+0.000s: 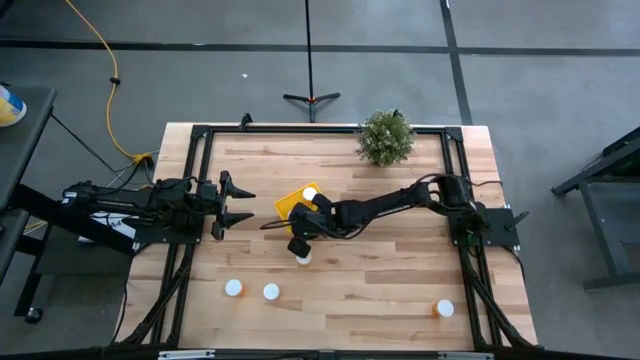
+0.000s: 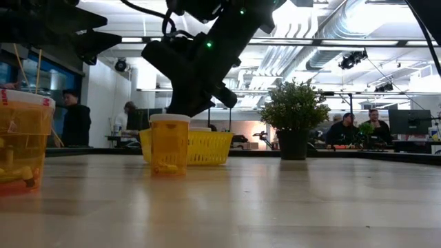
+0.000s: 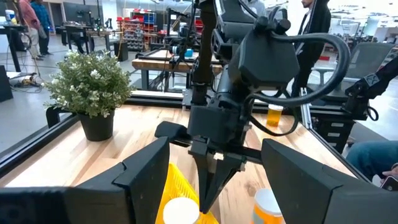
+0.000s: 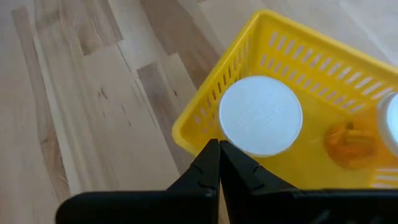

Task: Pick and place pill bottles into a basket
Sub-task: Adjust the yellow pill bottles in the bin, then put the yellow pill bottle into the bin

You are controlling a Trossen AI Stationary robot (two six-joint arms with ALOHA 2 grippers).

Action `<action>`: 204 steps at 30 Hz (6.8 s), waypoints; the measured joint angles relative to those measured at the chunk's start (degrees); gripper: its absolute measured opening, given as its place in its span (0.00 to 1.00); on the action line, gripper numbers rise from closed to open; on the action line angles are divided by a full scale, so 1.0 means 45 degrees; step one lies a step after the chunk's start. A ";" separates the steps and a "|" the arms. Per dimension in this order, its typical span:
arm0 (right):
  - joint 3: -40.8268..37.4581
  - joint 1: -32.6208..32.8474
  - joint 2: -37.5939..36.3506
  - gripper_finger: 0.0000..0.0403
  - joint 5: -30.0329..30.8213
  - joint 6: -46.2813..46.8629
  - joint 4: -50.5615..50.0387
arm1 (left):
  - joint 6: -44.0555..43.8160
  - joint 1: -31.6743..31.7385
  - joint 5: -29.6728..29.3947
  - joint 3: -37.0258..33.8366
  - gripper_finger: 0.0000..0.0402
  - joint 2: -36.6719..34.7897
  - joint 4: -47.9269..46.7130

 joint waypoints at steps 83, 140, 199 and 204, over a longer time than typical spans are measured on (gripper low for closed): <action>0.0053 -0.1089 0.0578 0.00 -0.0790 -0.1098 0.1292 | -0.0001 -0.0001 0.0010 -0.0003 0.72 0.0000 0.0008; 0.0049 0.4831 -0.3730 0.31 0.4025 0.2887 -0.6196 | 0.0075 -0.0004 0.0010 -0.0003 0.72 -0.0005 -0.0011; -0.3663 0.5444 -0.3701 0.66 -1.3896 1.7512 -1.0972 | 0.0097 -0.0004 0.0010 -0.0005 0.72 -0.0004 -0.0061; -0.4792 0.5439 -0.3701 0.67 -1.3652 1.6733 -0.9657 | 0.0097 0.0001 0.0010 -0.0001 0.72 -0.0001 -0.0078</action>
